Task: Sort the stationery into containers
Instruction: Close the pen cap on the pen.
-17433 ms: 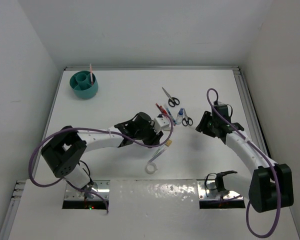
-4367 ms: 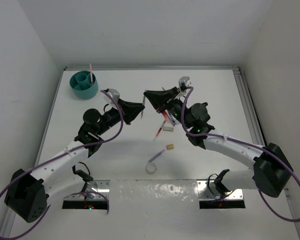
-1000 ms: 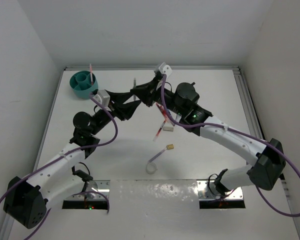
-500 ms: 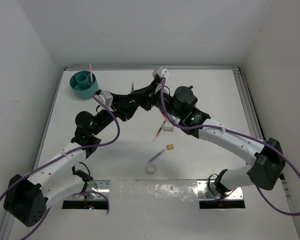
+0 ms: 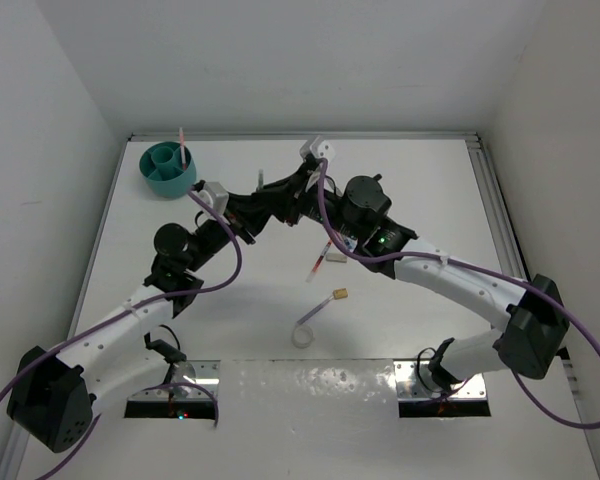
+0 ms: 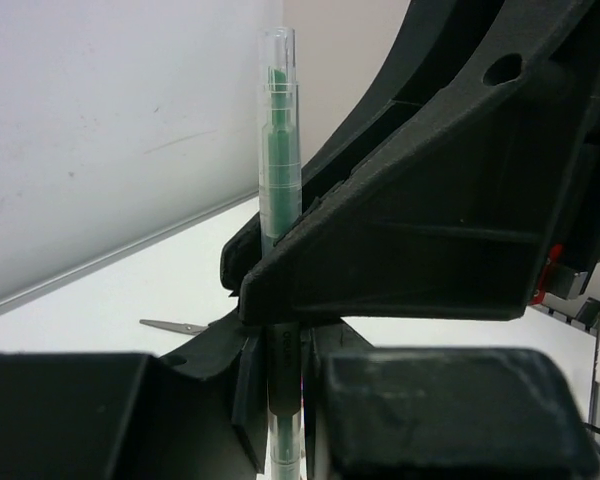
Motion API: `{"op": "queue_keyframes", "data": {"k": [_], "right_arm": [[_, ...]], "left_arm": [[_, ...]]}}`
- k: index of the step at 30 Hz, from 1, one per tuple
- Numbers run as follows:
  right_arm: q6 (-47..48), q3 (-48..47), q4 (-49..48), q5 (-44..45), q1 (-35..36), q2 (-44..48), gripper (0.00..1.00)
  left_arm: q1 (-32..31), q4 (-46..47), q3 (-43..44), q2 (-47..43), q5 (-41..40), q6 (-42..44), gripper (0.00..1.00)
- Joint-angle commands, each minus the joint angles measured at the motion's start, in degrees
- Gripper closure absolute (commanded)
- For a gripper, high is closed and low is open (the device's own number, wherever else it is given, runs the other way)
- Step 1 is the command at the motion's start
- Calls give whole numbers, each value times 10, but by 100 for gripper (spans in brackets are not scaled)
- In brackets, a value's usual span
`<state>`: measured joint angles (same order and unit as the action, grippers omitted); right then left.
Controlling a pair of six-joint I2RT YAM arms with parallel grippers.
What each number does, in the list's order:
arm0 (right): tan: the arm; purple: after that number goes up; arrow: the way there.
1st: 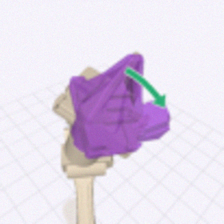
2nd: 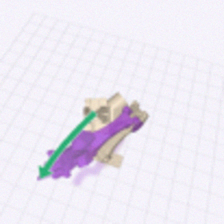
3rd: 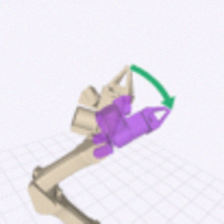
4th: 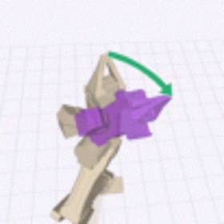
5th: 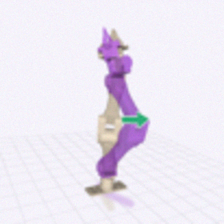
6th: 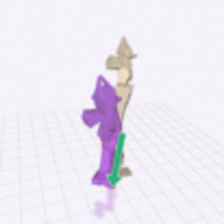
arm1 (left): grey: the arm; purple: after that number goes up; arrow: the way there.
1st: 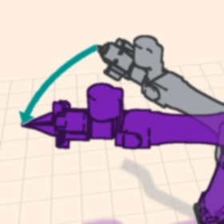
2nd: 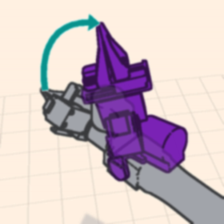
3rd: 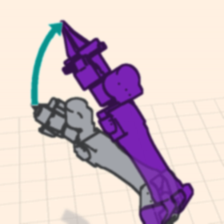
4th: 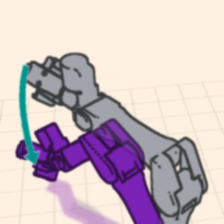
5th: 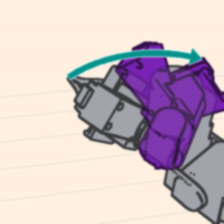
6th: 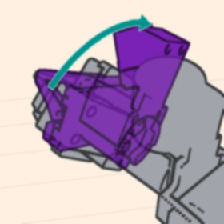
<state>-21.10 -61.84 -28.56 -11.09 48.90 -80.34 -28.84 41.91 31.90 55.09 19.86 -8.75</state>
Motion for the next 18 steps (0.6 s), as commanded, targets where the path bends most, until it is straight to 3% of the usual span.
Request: {"op": "queue_keyframes", "data": {"k": [1,3,6,14,18], "right_arm": [[7,2,-12,-7,3,7,72],[23,3,2,-4,3,18,56],[50,-1,15,21,3,40,45],[82,-78,51,33,2,36,44],[71,-91,30,41,2,20,50]], "left_arm": [[-3,23,-4,-14,-18,-14,100],[-3,26,-4,-14,-17,-17,100],[-3,22,-5,-17,-13,-19,100],[-3,8,-10,-15,-7,-30,100],[-5,4,-7,-12,-3,-33,100]]}}
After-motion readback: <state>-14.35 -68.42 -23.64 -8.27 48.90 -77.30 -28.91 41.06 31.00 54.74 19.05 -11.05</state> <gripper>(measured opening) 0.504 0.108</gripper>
